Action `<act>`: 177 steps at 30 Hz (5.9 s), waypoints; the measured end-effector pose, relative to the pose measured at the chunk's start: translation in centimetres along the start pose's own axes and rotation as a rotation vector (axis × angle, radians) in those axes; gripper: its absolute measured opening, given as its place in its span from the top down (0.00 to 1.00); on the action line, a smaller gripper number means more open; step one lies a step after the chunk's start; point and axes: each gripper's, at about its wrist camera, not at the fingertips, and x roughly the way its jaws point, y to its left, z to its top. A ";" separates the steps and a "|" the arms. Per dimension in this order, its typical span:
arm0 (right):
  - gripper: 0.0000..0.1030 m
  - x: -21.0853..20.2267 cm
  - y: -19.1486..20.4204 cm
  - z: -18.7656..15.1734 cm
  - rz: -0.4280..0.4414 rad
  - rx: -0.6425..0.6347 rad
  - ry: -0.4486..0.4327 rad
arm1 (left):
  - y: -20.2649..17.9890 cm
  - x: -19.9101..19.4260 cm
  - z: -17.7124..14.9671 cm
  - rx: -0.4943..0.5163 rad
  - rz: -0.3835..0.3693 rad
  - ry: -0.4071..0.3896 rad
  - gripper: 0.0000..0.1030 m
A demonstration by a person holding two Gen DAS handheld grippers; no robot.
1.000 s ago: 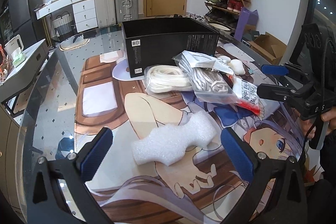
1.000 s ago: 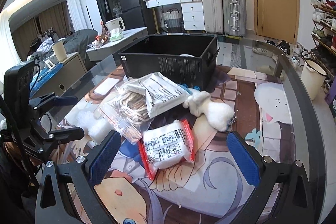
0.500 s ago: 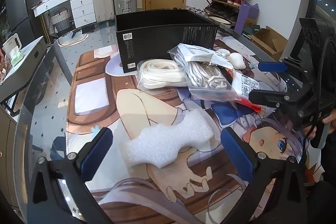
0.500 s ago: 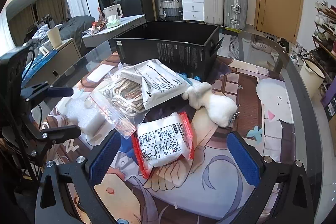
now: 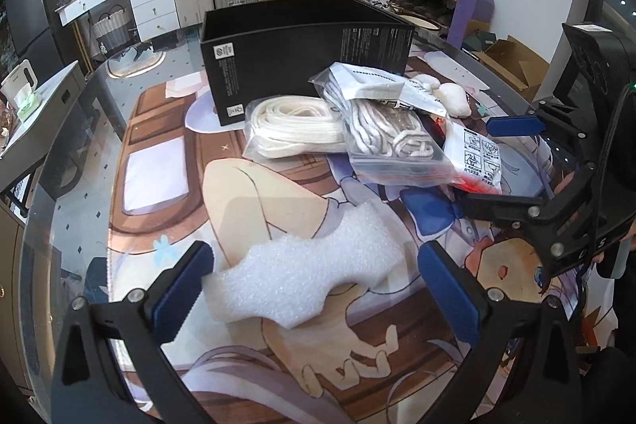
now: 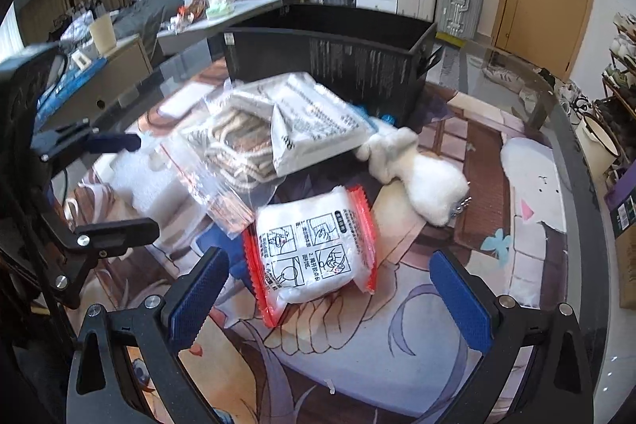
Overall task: Organize soft objects
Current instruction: 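Move the left gripper to the white foam sheet while the right gripper nears the red-edged packet, then close the left gripper on the white foam sheet while the right gripper closes on the red-edged packet, then carry the foam sheet with the left gripper while the right gripper carries the red-edged packet over the black box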
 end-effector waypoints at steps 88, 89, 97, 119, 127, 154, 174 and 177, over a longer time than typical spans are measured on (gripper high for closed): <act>0.48 -6.2 -0.8 -0.8 -0.001 0.050 -0.222 | 1.5 -4.7 1.1 -0.033 -0.001 -0.254 0.14; 0.48 -6.4 -0.8 -0.7 -0.003 0.052 -0.229 | 1.6 -4.9 1.3 -0.037 -0.002 -0.261 0.14; 0.48 -7.3 -0.8 0.5 0.000 0.063 -0.285 | 2.3 -5.4 2.9 -0.071 0.005 -0.317 0.14; 0.48 -8.1 -0.8 4.4 0.003 0.063 -0.371 | 2.4 -6.3 6.7 -0.067 0.022 -0.405 0.14; 0.48 -7.8 -1.2 5.9 0.006 0.080 -0.389 | 2.5 -6.0 8.2 -0.069 0.018 -0.417 0.14; 0.48 -5.1 -3.7 9.6 0.011 0.078 -0.369 | 3.4 -2.0 12.2 -0.052 0.041 -0.390 0.14; 0.48 -0.6 -4.5 12.3 0.038 0.040 -0.312 | 4.5 1.7 13.5 -0.049 0.047 -0.341 0.14; 0.48 -0.2 -4.4 12.8 0.047 0.031 -0.310 | 4.5 2.0 13.8 -0.035 0.047 -0.336 0.14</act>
